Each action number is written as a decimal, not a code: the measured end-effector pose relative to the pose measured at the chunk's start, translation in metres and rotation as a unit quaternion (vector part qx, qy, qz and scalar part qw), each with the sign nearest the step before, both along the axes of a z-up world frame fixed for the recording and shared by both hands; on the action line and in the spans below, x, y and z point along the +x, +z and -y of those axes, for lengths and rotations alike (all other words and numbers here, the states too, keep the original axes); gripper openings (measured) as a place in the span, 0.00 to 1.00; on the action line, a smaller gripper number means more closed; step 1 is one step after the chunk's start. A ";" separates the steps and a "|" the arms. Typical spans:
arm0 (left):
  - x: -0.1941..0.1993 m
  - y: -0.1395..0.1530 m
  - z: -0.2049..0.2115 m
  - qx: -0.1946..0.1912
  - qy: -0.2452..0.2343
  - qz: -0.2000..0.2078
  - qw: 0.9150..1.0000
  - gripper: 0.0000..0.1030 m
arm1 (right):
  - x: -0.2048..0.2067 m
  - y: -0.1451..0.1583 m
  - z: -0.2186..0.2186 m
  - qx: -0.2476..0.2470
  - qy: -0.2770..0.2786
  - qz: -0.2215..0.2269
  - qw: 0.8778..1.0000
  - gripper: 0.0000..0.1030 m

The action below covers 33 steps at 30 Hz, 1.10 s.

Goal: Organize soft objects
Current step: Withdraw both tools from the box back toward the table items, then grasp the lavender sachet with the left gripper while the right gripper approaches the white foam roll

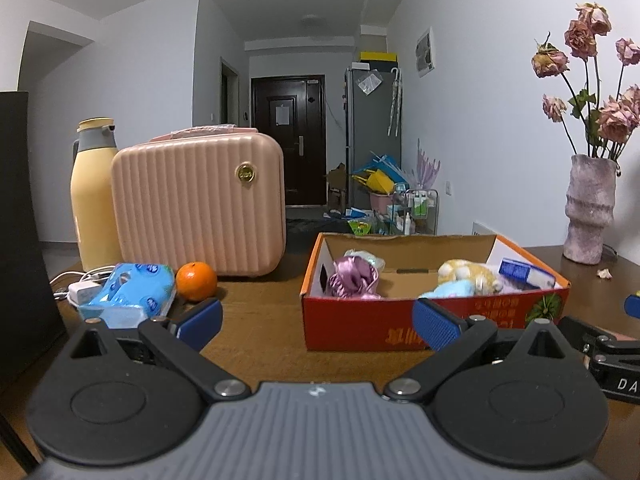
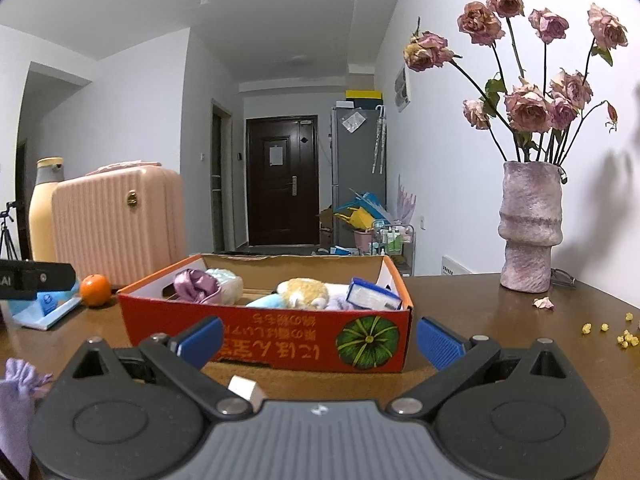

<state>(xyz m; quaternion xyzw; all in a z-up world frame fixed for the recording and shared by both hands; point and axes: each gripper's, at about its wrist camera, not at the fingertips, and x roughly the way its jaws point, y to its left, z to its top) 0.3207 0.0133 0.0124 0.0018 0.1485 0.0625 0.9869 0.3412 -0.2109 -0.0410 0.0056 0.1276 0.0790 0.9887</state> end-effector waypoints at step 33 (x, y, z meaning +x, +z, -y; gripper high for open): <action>-0.082 -0.031 -0.030 -0.010 -0.010 -0.080 0.997 1.00 | -0.081 0.000 -0.016 -0.014 0.044 -0.008 0.999 1.00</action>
